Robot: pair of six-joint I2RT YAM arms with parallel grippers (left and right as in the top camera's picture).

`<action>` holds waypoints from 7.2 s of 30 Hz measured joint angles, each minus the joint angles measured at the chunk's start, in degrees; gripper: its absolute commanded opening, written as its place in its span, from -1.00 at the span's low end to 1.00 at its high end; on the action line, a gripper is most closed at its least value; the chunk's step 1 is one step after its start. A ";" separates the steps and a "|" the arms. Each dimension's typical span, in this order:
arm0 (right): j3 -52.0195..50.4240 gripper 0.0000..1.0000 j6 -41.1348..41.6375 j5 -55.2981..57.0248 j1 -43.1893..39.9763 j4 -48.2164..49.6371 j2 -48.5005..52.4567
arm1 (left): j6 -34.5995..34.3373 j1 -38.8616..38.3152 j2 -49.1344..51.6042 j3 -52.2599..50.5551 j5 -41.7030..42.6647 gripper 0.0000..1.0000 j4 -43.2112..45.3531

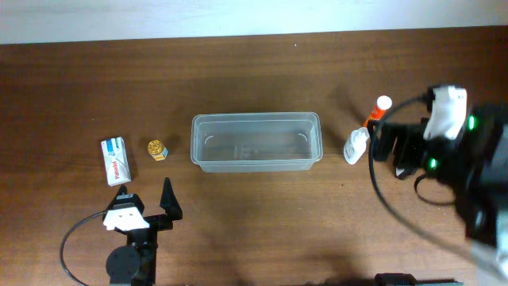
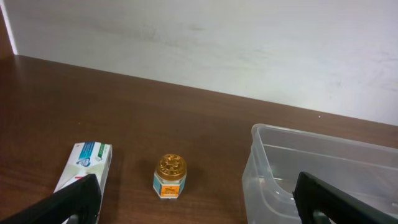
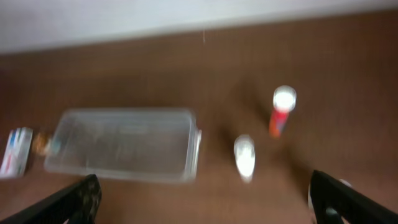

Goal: Pack container
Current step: 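Move the right gripper over the white spray bottle and grasp it, then lift the spray bottle and lower it into the container's right end, then open the right gripper and withdraw toward the black bottle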

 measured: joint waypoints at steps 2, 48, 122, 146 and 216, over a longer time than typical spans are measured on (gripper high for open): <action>6.75 0.97 -0.28 0.02 0.00 -4.96 5.79 | 0.00 0.00 0.00 0.00 0.00 0.99 -0.02; -3.10 0.72 -0.87 12.37 4.92 0.83 40.44 | 0.00 0.00 0.00 0.00 0.00 0.99 -0.02; 29.62 -0.65 0.87 0.17 18.05 -19.45 45.05 | 0.00 0.00 0.00 0.00 0.02 0.99 -0.02; 29.59 -0.64 14.97 18.05 27.69 -15.89 52.85 | 0.00 0.00 0.00 0.00 0.02 0.99 -0.02; 20.39 0.10 19.28 20.02 24.46 -7.34 57.48 | 0.00 0.00 0.00 0.00 0.02 0.99 -0.02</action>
